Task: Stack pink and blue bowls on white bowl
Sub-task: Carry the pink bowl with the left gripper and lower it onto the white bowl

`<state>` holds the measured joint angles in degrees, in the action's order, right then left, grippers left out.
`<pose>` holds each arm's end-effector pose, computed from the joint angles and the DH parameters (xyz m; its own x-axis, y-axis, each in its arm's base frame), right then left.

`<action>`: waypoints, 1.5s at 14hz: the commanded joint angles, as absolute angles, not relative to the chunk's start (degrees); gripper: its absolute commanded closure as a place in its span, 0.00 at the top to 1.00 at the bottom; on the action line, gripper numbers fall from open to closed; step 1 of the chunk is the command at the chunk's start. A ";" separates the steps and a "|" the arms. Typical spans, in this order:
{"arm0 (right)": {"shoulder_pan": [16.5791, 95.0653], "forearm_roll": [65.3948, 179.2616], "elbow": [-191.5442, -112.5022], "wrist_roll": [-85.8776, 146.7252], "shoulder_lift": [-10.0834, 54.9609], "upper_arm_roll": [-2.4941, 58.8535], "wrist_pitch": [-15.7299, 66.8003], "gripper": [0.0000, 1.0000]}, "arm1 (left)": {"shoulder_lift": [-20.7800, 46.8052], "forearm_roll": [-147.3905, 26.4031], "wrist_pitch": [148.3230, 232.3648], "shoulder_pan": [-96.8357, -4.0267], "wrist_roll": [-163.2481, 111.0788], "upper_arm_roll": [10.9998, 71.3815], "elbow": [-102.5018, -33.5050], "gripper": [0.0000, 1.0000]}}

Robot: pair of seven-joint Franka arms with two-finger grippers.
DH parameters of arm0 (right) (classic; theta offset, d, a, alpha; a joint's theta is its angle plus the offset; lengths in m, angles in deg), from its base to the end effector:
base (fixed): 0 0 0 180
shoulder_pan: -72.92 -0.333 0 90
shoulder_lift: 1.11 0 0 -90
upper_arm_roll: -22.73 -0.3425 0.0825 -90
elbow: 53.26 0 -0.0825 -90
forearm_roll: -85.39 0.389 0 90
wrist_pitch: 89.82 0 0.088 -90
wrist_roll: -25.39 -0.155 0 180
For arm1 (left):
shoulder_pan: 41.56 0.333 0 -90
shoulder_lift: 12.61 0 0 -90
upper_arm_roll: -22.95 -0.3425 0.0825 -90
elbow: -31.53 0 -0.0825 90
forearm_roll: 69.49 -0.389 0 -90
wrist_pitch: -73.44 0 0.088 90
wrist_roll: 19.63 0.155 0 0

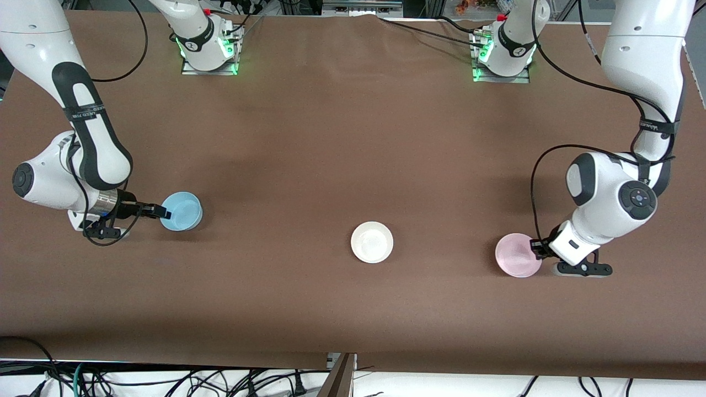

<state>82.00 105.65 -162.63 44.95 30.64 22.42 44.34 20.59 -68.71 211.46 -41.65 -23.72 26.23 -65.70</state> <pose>0.6250 -0.0790 0.1673 0.9956 -0.0664 -0.0667 -0.0815 -0.9629 -0.2572 0.7129 -0.0386 0.2435 0.9910 0.0365 0.1291 0.0301 -0.9982 0.0510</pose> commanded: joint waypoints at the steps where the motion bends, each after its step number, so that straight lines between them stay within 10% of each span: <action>1: 82.41 107.37 -163.74 46.66 30.09 21.76 44.83 0.23 | 18.68 -68.34 210.47 -46.37 -33.92 25.68 -66.46 0.00; 5: 82.32 107.19 -163.39 46.92 30.00 20.45 44.39 0.01 | 18.59 -68.96 210.29 -54.63 -52.81 25.59 -65.94 0.00; 21: 81.89 106.14 -153.29 28.22 29.73 3.75 35.33 0.00 | 24.92 -68.87 210.11 -70.38 -89.59 25.06 -56.88 0.00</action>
<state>81.63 106.31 -155.00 31.31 29.49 5.17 36.20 23.37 -68.70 211.29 -68.80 -87.37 26.14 -59.15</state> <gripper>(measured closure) 0.974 0.974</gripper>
